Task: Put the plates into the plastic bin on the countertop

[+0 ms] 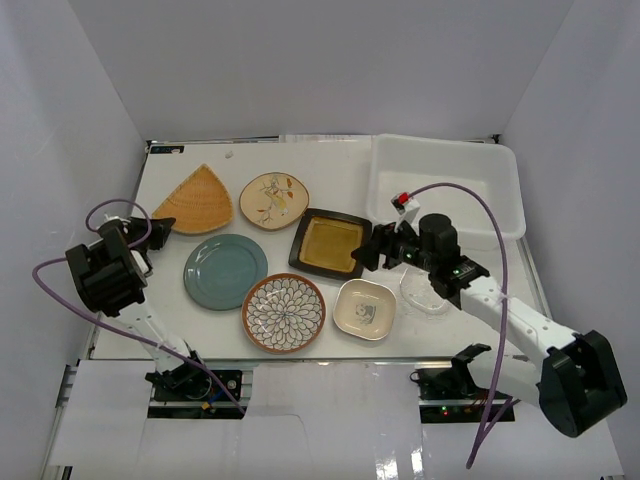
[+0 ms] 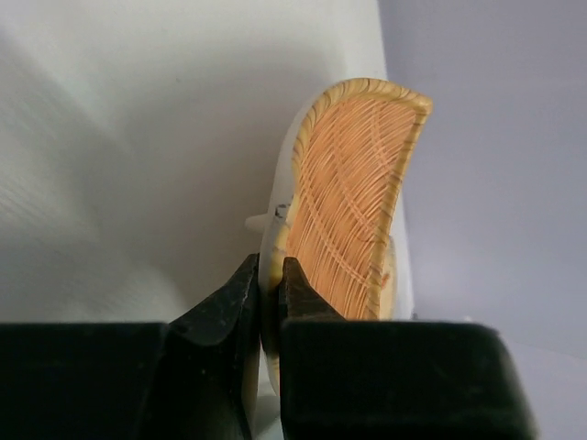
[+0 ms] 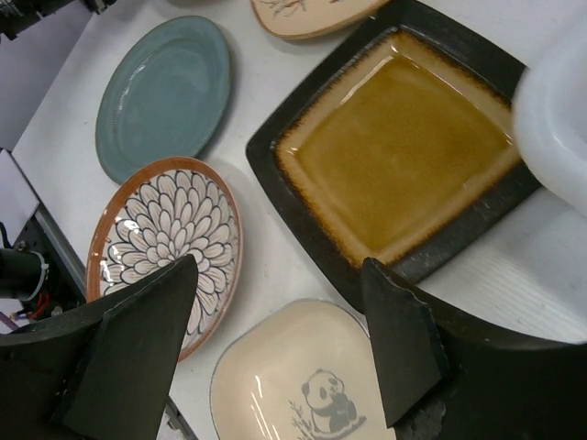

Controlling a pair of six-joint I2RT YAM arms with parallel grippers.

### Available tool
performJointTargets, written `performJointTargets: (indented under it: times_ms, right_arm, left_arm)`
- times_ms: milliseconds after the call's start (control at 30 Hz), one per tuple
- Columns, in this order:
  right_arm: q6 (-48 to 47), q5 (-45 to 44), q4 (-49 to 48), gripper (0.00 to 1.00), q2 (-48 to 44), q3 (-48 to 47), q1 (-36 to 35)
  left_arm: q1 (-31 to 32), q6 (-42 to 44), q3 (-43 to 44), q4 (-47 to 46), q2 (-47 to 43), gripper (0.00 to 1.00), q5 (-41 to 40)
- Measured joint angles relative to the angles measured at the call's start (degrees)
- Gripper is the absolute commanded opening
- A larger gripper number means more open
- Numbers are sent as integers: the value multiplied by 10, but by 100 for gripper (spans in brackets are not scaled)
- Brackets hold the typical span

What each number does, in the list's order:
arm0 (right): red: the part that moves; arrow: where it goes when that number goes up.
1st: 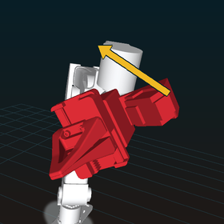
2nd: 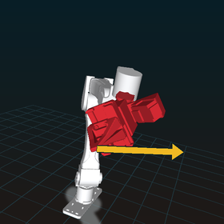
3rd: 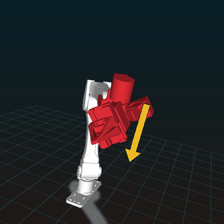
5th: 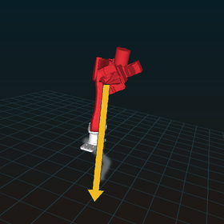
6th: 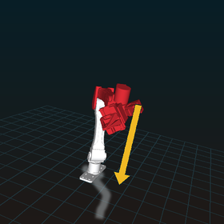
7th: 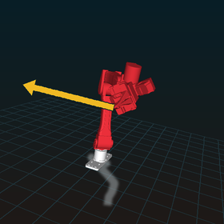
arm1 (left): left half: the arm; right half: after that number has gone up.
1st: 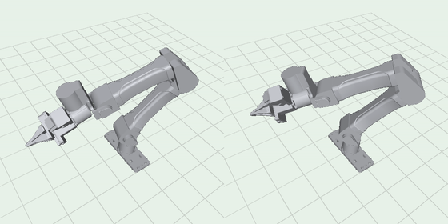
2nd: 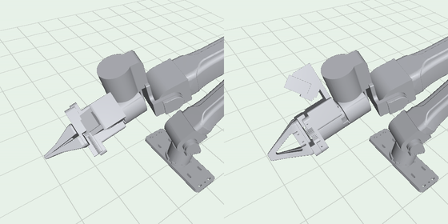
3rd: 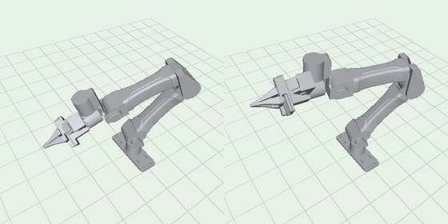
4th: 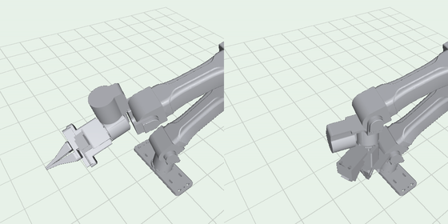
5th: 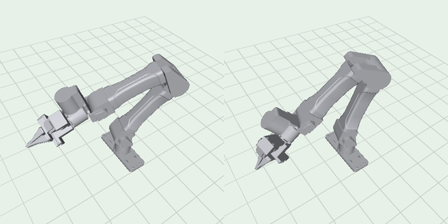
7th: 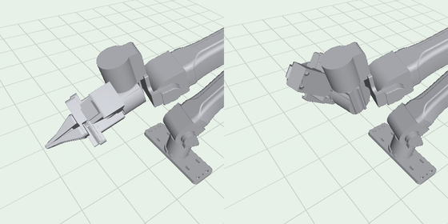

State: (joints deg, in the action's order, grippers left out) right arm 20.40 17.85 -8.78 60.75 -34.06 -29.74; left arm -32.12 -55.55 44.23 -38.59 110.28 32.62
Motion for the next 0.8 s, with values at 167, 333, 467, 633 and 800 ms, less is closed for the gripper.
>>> performJointTargets:
  times_ms: [167, 333, 467, 633, 800]
  right_arm:
    - [6, 19, -11, 93, 90, -84, -40]
    - [26, 36, -28, 90, 154, -163, -57]
    - [39, 37, -33, 90, 216, -236, -59]
    - [47, 26, -31, 90, 270, -294, -59]
    - [47, 2, -15, 90, 282, -307, -51]
  left_arm:
    - [1, -56, -43, -16, -77, 0, 0]
    - [58, -64, -64, 39, -225, 0, -43]
    - [167, -54, -102, 63, -321, 0, -46]
    - [226, -40, -131, 123, -361, 0, 6]
    - [261, -19, -133, 162, -381, 0, 31]
